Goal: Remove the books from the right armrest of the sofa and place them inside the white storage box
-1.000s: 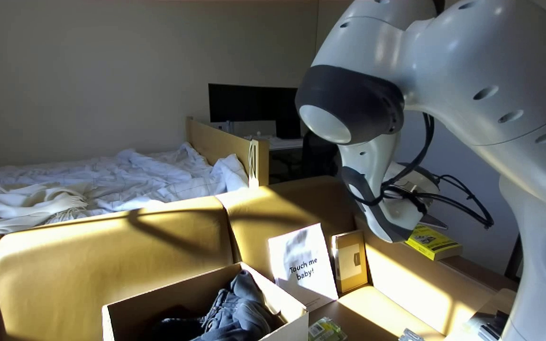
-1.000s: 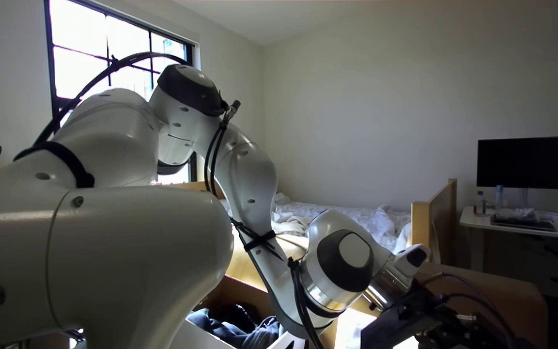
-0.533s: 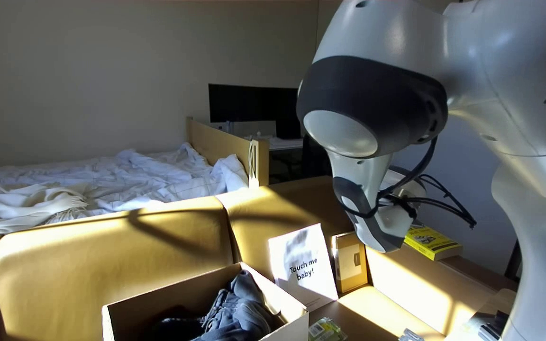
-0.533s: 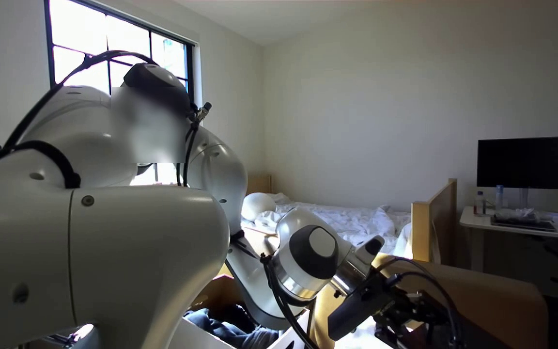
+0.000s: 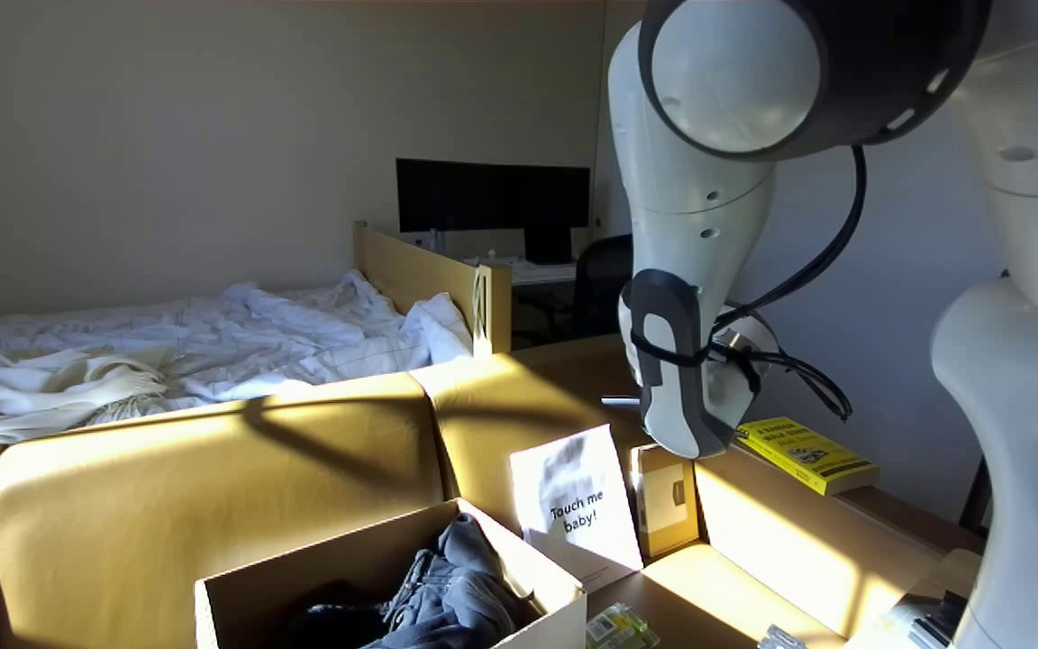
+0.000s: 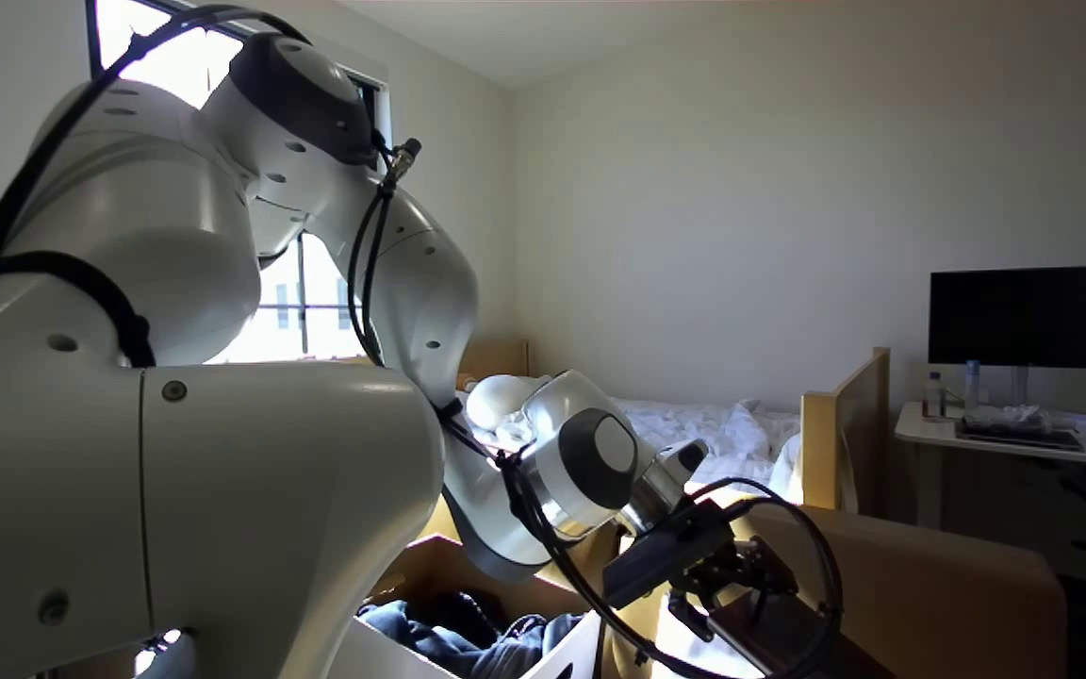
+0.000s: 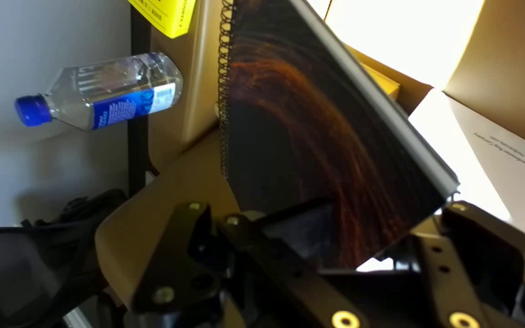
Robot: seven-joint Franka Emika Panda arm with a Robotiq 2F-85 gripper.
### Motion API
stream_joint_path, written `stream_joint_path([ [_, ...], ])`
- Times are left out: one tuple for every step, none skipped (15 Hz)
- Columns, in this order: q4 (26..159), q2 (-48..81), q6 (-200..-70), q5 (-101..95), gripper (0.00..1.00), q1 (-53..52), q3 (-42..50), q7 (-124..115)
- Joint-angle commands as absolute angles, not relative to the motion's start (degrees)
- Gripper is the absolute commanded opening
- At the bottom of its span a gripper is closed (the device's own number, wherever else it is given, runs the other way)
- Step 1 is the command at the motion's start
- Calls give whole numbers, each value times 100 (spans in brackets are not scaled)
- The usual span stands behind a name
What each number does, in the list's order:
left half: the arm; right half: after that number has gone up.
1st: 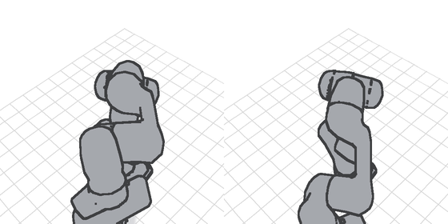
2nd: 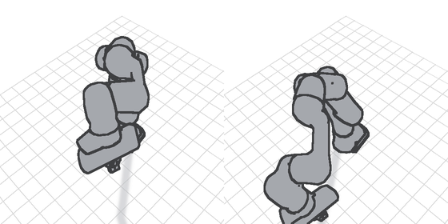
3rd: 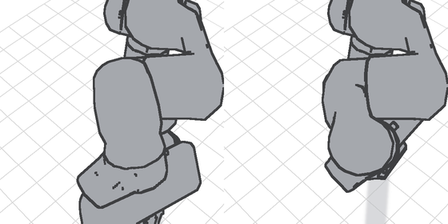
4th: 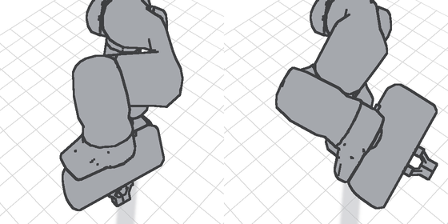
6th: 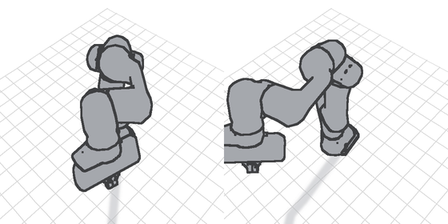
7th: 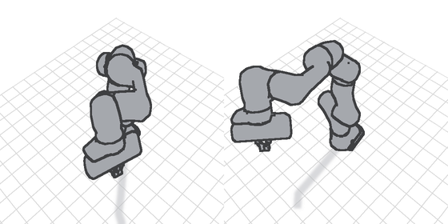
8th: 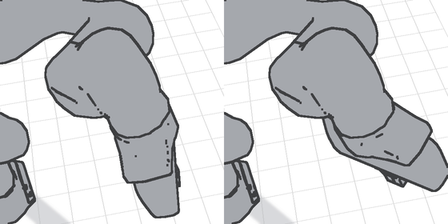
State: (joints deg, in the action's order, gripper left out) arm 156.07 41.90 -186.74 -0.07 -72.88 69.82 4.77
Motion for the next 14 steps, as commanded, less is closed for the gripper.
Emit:
stream_joint_path([
  [15462, 2868, -18134, -564, 3, -7098, 7205, 1324],
  [15403, 2609, -17908, -710, 3, -7178, 7285, 1442],
  [15353, 2335, -17687, -857, 2, -7253, 7370, 1547],
  [15304, 2079, -17476, -1014, 2, -7324, 7430, 1626],
  [15264, 1831, -17261, -1171, 2, -7410, 7485, 1681],
  [15256, 1604, -17047, -1145, 3, -7593, 7576, 1858],
  [15220, 1355, -16821, -1237, 3, -7701, 7646, 1957],
  [15224, 1131, -16609, -1288, 2, -7920, 7792, 2075],
  [15222, 909, -16393, -1364, 2, -8132, 7953, 2193],
  [15221, 701, -16163, -1466, 2, -8461, 8212, 2284],
  [15164, 497, -15899, -1570, 2, -8745, 8405, 2351],
  [15096, 303, -15670, -1674, 2, -9027, 8608, 2432],
  [15016, 111, -15456, -1753, 1, -9229, 8726, 2523],
  [14922, -93, -15272, -1804, 1, -9373, 8801, 2654],
])
